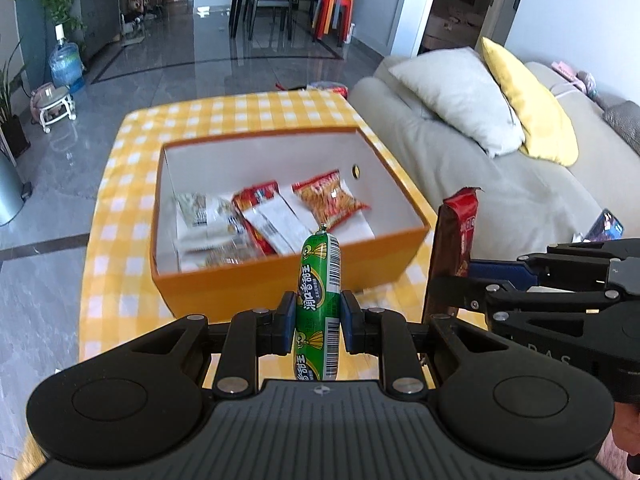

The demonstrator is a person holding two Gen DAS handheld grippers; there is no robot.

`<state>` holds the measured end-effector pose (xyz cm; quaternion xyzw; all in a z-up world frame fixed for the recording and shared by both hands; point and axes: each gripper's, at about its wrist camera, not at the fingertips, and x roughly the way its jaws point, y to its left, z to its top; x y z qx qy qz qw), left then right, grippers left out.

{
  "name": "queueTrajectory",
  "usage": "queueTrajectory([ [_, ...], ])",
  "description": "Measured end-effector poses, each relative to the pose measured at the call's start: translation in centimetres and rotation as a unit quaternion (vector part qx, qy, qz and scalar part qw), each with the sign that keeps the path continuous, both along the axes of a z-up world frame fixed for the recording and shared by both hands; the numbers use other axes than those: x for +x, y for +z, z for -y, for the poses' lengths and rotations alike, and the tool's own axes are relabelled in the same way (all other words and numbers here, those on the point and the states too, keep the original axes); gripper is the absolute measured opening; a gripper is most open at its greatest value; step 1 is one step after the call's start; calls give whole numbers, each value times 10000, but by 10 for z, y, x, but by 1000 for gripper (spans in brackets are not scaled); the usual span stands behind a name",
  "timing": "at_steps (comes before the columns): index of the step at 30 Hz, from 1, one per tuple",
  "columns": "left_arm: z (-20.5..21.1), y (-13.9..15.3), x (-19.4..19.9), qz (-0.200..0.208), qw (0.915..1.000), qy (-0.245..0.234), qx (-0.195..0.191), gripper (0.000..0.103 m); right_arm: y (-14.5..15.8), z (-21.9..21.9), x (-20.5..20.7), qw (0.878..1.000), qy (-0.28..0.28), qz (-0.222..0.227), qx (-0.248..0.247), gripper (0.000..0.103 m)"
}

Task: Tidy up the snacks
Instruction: 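Lift both snacks and carry them toward the orange box, then lower both snacks into the box and open both grippers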

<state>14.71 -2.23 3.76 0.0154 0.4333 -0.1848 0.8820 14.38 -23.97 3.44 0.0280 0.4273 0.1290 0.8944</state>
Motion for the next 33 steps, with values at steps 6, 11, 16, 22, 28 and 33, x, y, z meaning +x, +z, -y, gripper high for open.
queueTrajectory([
  [6, -1, 10, 20, 154, 9999, -15, 56, 25, 14, -8, 26, 9997, 87, 208, -48, 19],
  [11, 0, 13, 41, 212, 9996, -30, 187, 25, 18, -12, 52, 9993, 157, 305, -112, 19],
  [16, -3, 11, 66, 128, 9996, -43, 228, 25, 17, -13, 82, 9993, 219, 274, -142, 19],
  [22, -6, 1, 97, 14, 9991, 1, 429, 25, 10, -19, 117, 9989, 234, 320, -262, 19],
  [28, -6, -18, 125, -198, 9981, -50, 588, 25, -10, -26, 152, 9982, 282, 213, -483, 19],
  [33, -3, -40, 145, -479, 9961, -141, 727, 25, -37, -31, 178, 9975, 369, -70, -603, 19],
])
